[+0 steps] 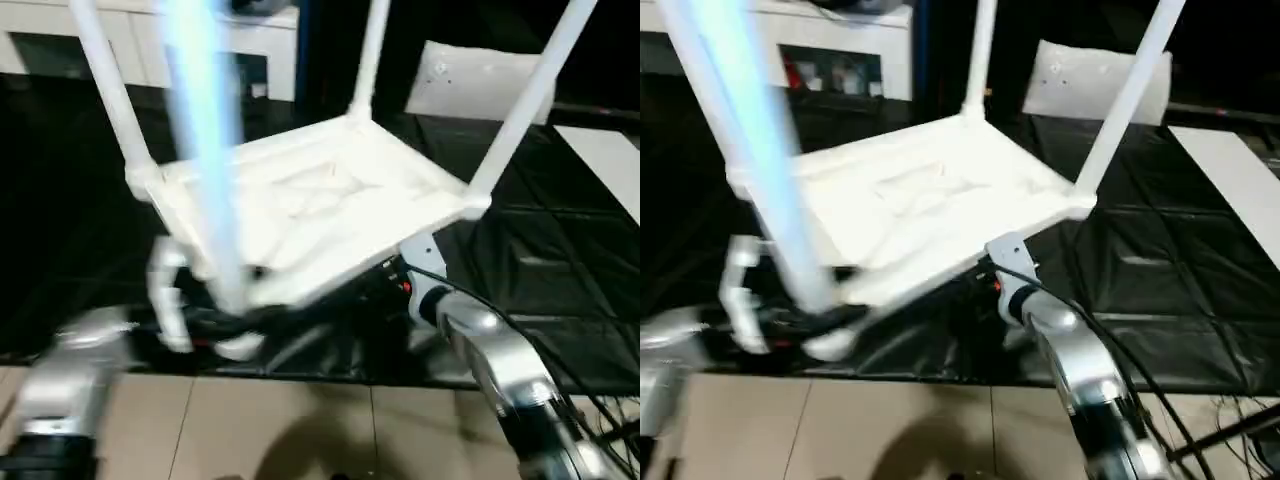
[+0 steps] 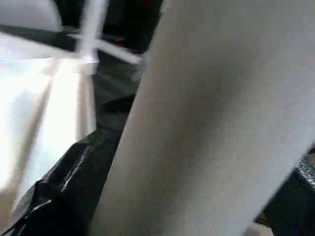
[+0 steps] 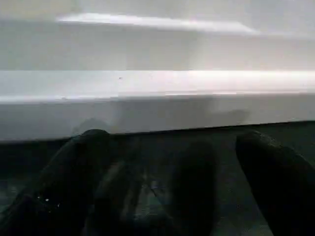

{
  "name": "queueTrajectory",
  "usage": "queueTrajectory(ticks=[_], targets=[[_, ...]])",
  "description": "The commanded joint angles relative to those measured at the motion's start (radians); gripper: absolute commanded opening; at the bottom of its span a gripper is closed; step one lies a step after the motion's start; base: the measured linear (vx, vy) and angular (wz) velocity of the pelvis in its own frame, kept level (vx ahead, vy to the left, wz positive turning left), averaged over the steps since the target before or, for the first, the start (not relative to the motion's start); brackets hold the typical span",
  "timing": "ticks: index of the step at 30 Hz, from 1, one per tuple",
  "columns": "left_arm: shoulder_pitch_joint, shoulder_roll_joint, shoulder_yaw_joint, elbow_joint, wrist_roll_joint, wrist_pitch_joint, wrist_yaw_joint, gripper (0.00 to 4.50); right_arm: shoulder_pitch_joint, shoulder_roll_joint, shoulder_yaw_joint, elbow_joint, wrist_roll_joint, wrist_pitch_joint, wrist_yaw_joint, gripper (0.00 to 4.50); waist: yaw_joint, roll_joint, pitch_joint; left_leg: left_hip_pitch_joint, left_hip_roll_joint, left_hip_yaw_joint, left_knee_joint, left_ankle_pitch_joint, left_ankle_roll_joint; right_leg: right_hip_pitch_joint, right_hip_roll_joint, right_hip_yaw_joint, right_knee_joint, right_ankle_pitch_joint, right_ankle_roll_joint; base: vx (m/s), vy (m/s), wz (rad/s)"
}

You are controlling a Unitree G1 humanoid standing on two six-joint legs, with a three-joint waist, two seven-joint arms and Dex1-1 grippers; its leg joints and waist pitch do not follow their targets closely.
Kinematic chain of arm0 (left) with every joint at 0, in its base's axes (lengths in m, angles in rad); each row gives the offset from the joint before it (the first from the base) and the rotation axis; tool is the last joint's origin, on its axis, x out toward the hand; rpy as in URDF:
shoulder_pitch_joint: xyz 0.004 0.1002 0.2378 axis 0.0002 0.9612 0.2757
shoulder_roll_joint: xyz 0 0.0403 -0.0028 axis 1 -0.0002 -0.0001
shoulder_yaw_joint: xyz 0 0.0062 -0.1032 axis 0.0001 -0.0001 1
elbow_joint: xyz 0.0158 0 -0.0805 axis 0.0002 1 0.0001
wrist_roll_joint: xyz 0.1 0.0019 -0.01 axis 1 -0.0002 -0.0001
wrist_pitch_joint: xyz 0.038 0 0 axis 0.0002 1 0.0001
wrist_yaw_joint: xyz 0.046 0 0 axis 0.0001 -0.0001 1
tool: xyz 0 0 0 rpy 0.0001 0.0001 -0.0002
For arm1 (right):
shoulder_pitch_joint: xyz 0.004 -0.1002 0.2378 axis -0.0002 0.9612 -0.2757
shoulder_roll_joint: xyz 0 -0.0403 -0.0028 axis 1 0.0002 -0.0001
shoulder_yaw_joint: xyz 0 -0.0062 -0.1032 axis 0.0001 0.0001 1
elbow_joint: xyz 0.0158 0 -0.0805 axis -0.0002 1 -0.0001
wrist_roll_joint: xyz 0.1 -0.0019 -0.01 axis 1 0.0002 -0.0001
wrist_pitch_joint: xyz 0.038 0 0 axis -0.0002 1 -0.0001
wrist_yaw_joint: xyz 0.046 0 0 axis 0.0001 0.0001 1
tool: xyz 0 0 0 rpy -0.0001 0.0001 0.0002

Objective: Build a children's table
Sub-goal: Rotate table base

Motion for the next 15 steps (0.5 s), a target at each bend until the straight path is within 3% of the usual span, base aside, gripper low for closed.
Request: queueTrajectory(ticks=[1,4,7,10,15], targets=[[-0.011,-0.023,-0.056,-0.073,-0.038,0.039,0.009,4.42,-0.045,0.022,0.004,0.062,-0.009,-0.041,-0.009,4.50,-0.005,0.009,-0.057,-0.024,0.094,-0.032,-0.082,0.015,0.034,0.071,-0.139,0.115,-0.065,-0.288,-0.086,0.000,0.000,0.00],[-0.016,-0.052,-0.112,-0.115,-0.048,0.064,0.013,4.42,-0.091,0.053,0.010,0.125,-0.010,-0.076,-0.006,4.50,-0.015,0.006,-0.053,-0.020,0.093,-0.031,-0.083,-0.027,0.040,0.065,-0.131,0.110,-0.078,-0.369,-0.053,0.000,0.000,0.00],[-0.024,-0.076,-0.131,-0.121,-0.051,0.070,0.027,4.42,-0.112,0.070,0.011,0.156,-0.010,-0.099,-0.001,4.50,-0.032,0.003,-0.054,-0.019,0.091,-0.032,-0.080,-0.037,0.040,0.063,-0.128,0.109,-0.080,-0.384,-0.040,0.000,0.000,0.00],[-0.047,-0.116,-0.147,-0.106,-0.043,0.064,0.056,4.42,-0.141,0.092,0.014,0.202,-0.019,-0.129,0.001,4.50,-0.042,0.002,-0.058,-0.021,0.091,-0.033,-0.078,-0.024,0.049,0.064,-0.125,0.108,-0.075,-0.357,-0.048,0.000,0.000,0.00],[-0.083,-0.155,-0.163,-0.046,0.011,0.007,0.094,4.42,-0.173,0.111,0.008,0.269,-0.024,-0.191,0.006,4.50,-0.046,-0.001,-0.061,-0.023,0.090,-0.032,-0.075,0.002,0.063,0.064,-0.125,0.110,-0.070,-0.310,-0.062,0.000,0.000,0.00]])
